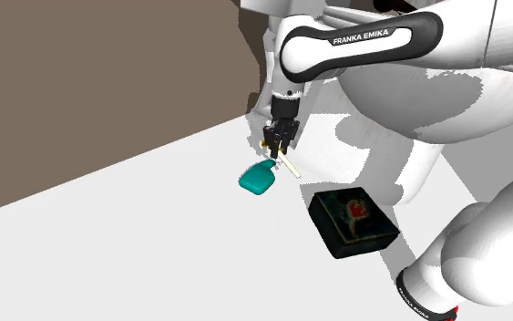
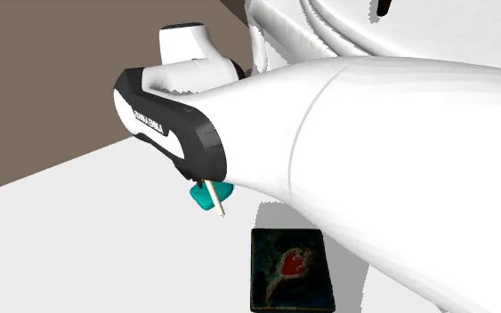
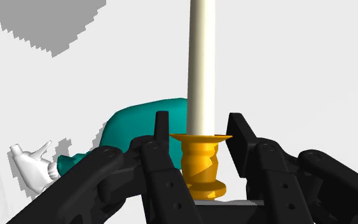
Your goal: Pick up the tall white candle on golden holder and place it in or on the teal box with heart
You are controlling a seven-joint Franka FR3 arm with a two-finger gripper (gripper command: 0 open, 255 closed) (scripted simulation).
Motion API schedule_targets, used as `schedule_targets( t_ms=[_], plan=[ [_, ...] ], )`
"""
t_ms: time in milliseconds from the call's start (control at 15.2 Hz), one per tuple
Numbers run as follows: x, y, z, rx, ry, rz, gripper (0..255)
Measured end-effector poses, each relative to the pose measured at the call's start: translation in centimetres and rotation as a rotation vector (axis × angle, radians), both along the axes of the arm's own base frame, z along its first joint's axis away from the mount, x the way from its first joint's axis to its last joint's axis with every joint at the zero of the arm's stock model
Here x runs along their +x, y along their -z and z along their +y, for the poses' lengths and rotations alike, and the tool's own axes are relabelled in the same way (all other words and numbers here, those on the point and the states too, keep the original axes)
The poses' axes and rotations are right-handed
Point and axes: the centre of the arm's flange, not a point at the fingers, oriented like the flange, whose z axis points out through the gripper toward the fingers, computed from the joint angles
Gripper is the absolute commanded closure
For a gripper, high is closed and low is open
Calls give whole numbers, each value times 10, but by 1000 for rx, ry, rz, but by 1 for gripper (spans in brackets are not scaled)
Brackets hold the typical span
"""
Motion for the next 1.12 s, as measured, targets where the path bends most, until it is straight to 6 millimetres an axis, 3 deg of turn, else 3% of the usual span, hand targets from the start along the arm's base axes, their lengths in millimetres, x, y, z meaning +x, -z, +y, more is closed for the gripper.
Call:
schedule_targets(
  t_ms=[330, 1122],
  plan=[
    [-4, -22, -4, 0, 0, 0, 255],
    [-136, -32, -79, -1, 1, 0, 255]
  ],
)
